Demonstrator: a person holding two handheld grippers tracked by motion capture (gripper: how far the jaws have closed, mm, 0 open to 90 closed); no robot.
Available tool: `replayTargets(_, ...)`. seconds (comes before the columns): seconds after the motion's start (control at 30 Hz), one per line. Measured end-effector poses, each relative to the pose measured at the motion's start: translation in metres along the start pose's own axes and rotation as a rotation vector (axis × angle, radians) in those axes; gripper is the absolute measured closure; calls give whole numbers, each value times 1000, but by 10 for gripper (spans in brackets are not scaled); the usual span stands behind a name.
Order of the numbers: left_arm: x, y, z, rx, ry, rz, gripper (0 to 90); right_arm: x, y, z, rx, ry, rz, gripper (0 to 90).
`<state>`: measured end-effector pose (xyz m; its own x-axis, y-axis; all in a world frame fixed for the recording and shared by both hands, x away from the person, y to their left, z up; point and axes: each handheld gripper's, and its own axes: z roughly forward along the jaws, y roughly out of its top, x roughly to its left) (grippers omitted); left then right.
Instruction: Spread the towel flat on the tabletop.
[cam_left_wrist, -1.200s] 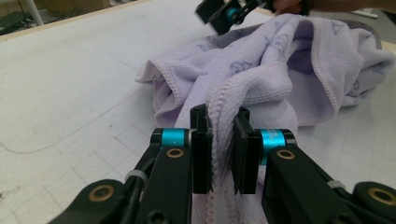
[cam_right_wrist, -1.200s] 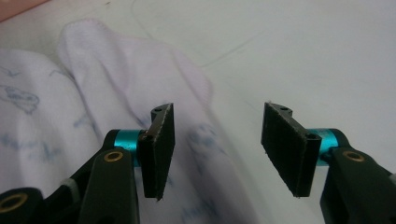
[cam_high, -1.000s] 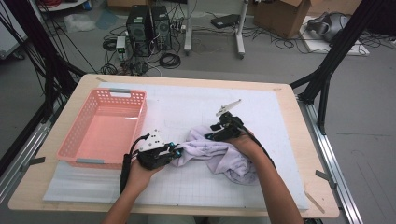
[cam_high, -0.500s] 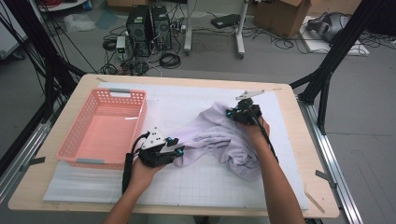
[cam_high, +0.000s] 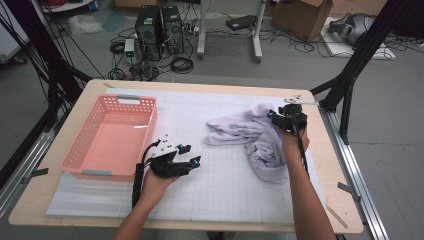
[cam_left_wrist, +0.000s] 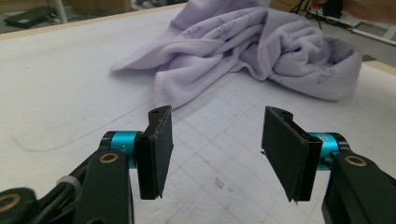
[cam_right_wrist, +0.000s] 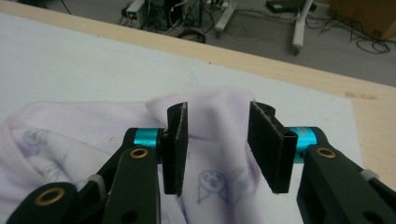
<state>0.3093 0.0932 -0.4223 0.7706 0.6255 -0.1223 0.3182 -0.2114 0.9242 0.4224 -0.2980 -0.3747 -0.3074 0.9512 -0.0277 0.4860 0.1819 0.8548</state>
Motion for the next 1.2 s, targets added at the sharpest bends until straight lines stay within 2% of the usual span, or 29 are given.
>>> replayTargets(0.03,-2,2,3,1,-7,2,435,-4,-2,-12,-31,3,-10,564)
replayTargets(0.07,-3,3,5,7,-16,4,435,-4,-2,-12,-31,3,-10,564)
replayTargets(0.2,-7,9,22,14,-44,15,438,-14,-9,-40,-66,12,-36,564)
replayTargets(0.27,-7,13,33,34,-61,22,445,-19,-16,-53,-73,14,-43,553)
replayTargets(0.33,-7,17,44,45,-75,24,453,-23,-28,-66,-71,8,-64,544)
replayTargets(0.4,-7,22,57,64,-93,39,506,-27,-41,-78,-68,2,-68,530)
replayTargets(0.5,-9,29,77,84,-92,47,520,-32,-63,-91,-60,18,-54,526)
replayTargets(0.57,-8,32,91,119,-80,68,527,-34,-76,-97,-45,32,-38,519)
replayTargets(0.6,-7,33,99,139,-63,71,516,-35,-81,-98,-42,43,-35,519)
replayTargets(0.63,-7,32,106,147,-29,74,493,-35,-86,-99,-36,57,-28,516)
replayTargets(0.7,-1,32,117,192,56,90,438,-34,-95,-101,-33,95,-22,511)
replayTargets(0.73,1,32,121,191,96,80,403,-32,-97,-101,-28,116,-21,504)
replayTargets(0.77,5,31,125,201,111,69,375,-29,-99,-101,-24,132,-27,498)
replayTargets(0.83,11,30,132,233,126,51,376,-22,-97,-102,-19,170,-41,486)
replayTargets(0.87,13,27,134,241,133,51,406,-12,-92,-103,-27,212,-52,482)
replayTargets(0.9,15,25,136,258,133,50,406,-12,-92,-103,-27,212,-52,482)
replayTargets(0.97,16,25,136,259,142,44,550,-1,-89,-102,-25,260,-69,481)
replayTargets(1.0,17,25,135,265,153,70,717,4,-87,-99,-22,289,-74,480)
replayTargets(1.03,19,25,134,266,172,80,815,10,-87,-96,-12,319,-78,480)
replayTargets(1.13,29,25,128,257,227,49,845,32,-90,-81,39,393,-126,478)
replayTargets(1.2,39,24,123,241,254,13,846,37,-91,-78,54,402,-135,477)
